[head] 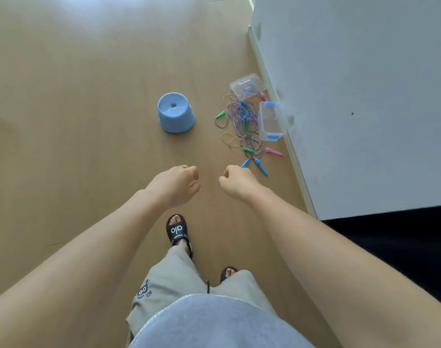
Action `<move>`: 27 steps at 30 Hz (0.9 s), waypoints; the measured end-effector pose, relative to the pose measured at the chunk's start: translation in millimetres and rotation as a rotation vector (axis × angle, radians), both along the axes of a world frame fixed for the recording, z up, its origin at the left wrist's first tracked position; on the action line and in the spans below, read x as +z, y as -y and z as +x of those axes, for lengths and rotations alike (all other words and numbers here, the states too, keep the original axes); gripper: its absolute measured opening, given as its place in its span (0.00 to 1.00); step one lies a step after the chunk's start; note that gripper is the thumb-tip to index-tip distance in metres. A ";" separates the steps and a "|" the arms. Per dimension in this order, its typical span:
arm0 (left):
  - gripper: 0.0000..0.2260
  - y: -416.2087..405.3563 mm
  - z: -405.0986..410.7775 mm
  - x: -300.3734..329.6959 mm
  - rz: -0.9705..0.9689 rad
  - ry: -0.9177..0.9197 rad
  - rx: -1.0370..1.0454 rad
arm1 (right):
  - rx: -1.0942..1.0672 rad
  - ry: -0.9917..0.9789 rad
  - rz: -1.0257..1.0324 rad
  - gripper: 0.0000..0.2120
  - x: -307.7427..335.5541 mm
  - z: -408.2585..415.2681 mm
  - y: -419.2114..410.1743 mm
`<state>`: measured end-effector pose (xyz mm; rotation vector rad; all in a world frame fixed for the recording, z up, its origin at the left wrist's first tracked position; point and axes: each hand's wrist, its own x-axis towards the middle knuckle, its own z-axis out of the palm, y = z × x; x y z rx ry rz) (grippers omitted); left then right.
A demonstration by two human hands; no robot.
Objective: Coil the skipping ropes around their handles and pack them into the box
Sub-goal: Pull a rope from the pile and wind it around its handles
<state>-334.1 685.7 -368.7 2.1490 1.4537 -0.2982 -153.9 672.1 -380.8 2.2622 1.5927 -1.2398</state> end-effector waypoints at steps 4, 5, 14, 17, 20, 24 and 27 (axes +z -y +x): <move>0.11 -85.0 -19.7 -9.8 -0.020 0.008 -0.020 | -0.034 0.012 -0.027 0.15 -13.3 -17.7 -74.5; 0.11 -106.8 -24.2 -9.9 -0.030 0.007 -0.034 | -0.057 0.017 -0.039 0.15 -14.8 -21.1 -91.9; 0.09 -291.2 -14.8 5.7 -0.027 -0.018 -0.198 | -0.286 -0.025 -0.004 0.13 -9.9 -14.9 -230.7; 0.15 -337.5 9.5 5.9 -0.002 -0.035 -0.235 | -0.353 -0.029 0.017 0.14 -12.8 3.0 -273.6; 0.10 -378.2 32.7 6.9 -0.013 -0.022 -0.255 | -0.384 -0.018 0.028 0.13 -16.3 23.5 -315.3; 0.05 -435.4 64.8 4.4 -0.041 -0.032 -0.291 | -0.401 -0.016 0.038 0.14 -18.0 48.9 -372.2; 0.13 -472.0 86.4 0.3 -0.091 -0.022 -0.220 | -0.431 -0.021 0.034 0.14 -14.5 63.6 -412.2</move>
